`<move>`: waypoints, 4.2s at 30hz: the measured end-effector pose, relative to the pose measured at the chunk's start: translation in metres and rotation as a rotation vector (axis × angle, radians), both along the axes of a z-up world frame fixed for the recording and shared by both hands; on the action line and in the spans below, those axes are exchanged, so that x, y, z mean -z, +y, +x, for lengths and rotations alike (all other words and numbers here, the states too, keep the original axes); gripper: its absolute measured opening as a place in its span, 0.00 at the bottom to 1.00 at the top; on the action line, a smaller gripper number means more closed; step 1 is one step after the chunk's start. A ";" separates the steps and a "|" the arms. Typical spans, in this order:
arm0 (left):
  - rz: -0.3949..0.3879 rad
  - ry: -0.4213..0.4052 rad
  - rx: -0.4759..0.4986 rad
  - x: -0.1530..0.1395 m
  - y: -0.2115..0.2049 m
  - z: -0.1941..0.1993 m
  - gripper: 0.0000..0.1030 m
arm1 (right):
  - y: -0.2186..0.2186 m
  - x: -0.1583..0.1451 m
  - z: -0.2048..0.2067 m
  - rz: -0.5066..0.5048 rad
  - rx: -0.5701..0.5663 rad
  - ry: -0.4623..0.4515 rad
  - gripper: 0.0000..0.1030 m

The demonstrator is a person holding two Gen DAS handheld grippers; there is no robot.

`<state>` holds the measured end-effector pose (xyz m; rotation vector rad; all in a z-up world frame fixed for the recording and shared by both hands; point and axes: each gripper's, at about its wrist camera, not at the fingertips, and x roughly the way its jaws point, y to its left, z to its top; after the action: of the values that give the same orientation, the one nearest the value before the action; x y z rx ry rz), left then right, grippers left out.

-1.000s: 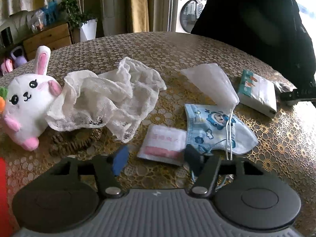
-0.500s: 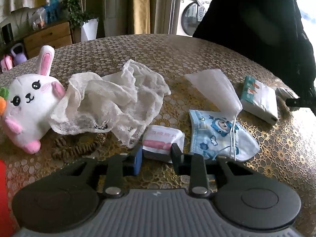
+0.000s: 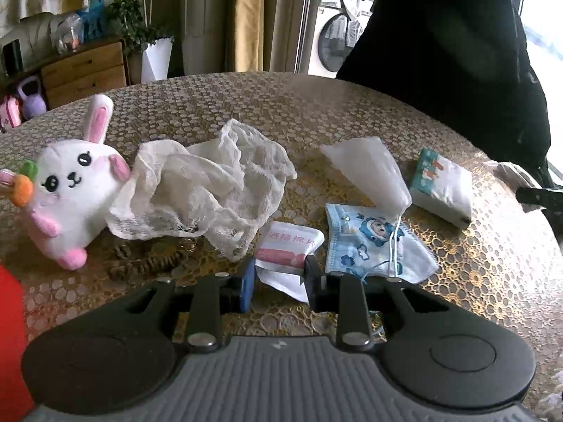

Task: Organize soft objects
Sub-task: 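Carry the pink-print packet with the left tool while the right tool carries the swab bag to the red box, then open the left tool over the red box while the right tool releases the swab bag inside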

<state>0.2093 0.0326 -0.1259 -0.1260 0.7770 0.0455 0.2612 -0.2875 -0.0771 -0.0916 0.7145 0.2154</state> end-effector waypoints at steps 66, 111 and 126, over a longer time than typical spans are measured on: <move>0.016 -0.099 -0.319 -0.101 0.200 -0.233 0.28 | 0.339 -0.112 -0.215 0.064 -0.737 -0.028 0.31; -0.022 0.164 -0.255 -0.018 0.218 -0.196 0.29 | 0.477 -0.026 -0.183 -0.119 -0.788 0.175 0.34; 0.016 0.101 -0.265 -0.039 0.206 -0.206 0.66 | 0.459 -0.048 -0.191 -0.076 -0.819 0.146 0.48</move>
<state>0.0032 0.2385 -0.0868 -0.2124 0.8567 0.3113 0.0698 0.1713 -0.0287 -0.4461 0.8013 0.9857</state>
